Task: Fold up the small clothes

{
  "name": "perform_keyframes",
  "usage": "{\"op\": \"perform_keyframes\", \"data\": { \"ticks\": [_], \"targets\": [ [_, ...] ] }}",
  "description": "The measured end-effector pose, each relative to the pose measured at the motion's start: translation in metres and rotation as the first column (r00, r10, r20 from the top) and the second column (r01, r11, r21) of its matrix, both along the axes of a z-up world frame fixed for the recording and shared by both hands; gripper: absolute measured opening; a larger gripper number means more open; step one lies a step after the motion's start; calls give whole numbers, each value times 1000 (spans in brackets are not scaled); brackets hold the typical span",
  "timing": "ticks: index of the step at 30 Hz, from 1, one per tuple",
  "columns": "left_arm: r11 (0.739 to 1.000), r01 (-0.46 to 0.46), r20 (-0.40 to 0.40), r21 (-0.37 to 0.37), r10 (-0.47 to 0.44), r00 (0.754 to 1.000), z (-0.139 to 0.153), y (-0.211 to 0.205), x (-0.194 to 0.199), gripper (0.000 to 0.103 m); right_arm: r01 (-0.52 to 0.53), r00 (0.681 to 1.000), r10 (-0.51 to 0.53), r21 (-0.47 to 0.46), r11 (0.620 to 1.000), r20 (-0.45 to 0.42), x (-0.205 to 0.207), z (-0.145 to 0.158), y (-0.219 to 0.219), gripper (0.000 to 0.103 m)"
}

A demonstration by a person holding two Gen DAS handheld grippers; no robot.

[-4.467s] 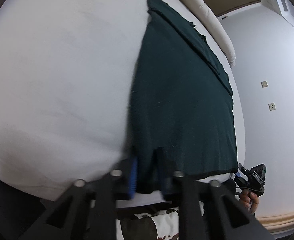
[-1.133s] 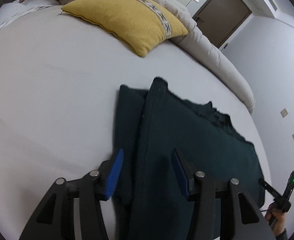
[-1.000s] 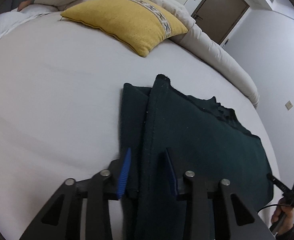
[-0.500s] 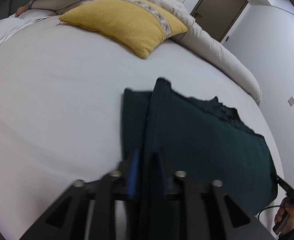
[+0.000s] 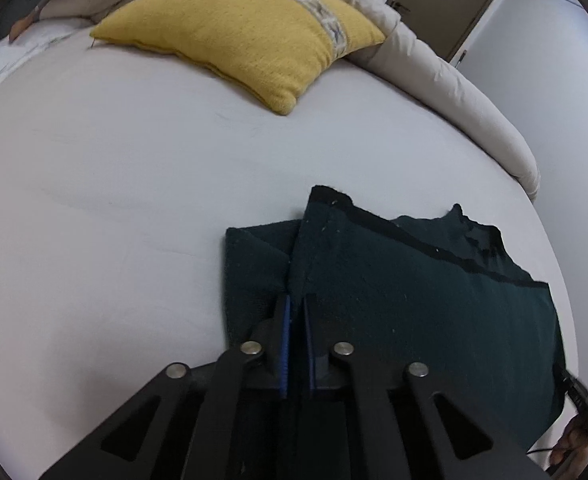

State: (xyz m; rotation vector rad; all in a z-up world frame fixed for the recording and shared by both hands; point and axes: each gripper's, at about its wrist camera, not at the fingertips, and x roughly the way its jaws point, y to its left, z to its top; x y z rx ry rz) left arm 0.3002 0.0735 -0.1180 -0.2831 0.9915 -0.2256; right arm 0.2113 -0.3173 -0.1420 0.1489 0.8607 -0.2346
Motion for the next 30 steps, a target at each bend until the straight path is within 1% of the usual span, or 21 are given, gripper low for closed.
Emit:
{"op": "perform_keyframes", "data": {
  "ticks": [2, 4, 6, 7, 8, 9, 11, 12, 14, 15, 16, 17, 18, 19, 20, 22, 23, 25, 27, 28, 30],
  "targets": [
    [1000, -24, 22, -11, 25, 999, 2, 6, -6, 6, 11, 1000, -11, 1, 1000, 13, -3, 5, 1, 8],
    [997, -63, 38, -49, 65, 997, 5, 18, -11, 6, 17, 999, -17, 3, 1000, 35, -7, 12, 4, 8],
    [996, -75, 40, -47, 77, 996, 2, 21, -11, 6, 11, 999, -11, -2, 1000, 41, -7, 15, 6, 8],
    [997, -72, 24, -41, 73, 997, -3, 19, -8, 6, 10, 1000, -10, -1, 1000, 28, -4, 12, 5, 8],
    [997, -72, 15, -39, 73, 997, -6, 19, -6, 6, 15, 1000, -15, 8, 1000, -18, 1, 1, 2, 8],
    [996, -77, 18, -42, 77, 997, -7, 19, -6, 6, 21, 999, -21, 16, 1000, -28, 2, -4, -1, 8],
    [995, -83, 20, -56, 84, 996, -6, 21, -6, 7, 25, 1000, -25, 40, 999, -7, 0, -8, -6, 9],
    [995, -79, 17, -59, 80, 997, -6, 22, -7, 10, 30, 1000, -30, 54, 998, 6, -3, -5, -8, 11],
    [994, -79, 11, -76, 80, 997, -4, 24, -10, 12, 39, 999, -40, 61, 997, 13, -7, -1, -9, 16],
    [994, -83, 18, -66, 85, 996, 0, 23, -13, 16, 44, 999, -45, 65, 997, 17, -10, 1, -10, 16],
    [995, -96, 40, -39, 97, 994, 7, 22, -18, 24, 52, 998, -53, 65, 997, 25, -12, 4, -11, 17],
    [994, -107, 74, -13, 107, 992, 15, 20, -24, 29, 65, 997, -68, 62, 996, 38, -16, 8, -13, 18],
    [994, -112, 117, 6, 110, 987, 24, 16, -31, 40, 83, 995, -87, 59, 995, 57, -20, 13, -15, 19],
    [993, -113, 162, 23, 108, 981, 34, 11, -37, 44, 104, 991, -108, 55, 993, 75, -22, 18, -17, 20],
    [994, -104, 192, 35, 95, 977, 40, 5, -41, 44, 115, 988, -120, 59, 992, 92, -25, 23, -18, 20],
    [996, -53, 221, 66, 37, 975, 47, -13, -43, 47, 108, 986, -117, 85, 991, 118, -24, 30, -20, 20],
    [996, -28, 219, 86, 8, 976, 45, -23, -42, 47, 95, 986, -107, 99, 991, 126, -24, 33, -18, 20],
    [994, 3, 179, 105, -22, 984, 31, -38, -33, 47, 52, 990, -67, 112, 992, 127, -17, 35, -9, 20],
    [993, -4, 115, 115, -9, 993, 10, -40, -24, 47, 3, 992, -19, 130, 992, 122, -9, 31, 0, 20],
    [994, -5, 95, 106, -5, 995, -2, -37, -21, 46, -12, 995, -3, 155, 988, 98, -2, 22, -1, 20],
    [996, 4, 132, 87, -16, 991, -6, -34, -23, 46, 11, 999, -19, 185, 983, 39, 9, 0, -8, 20]
  ]
}}
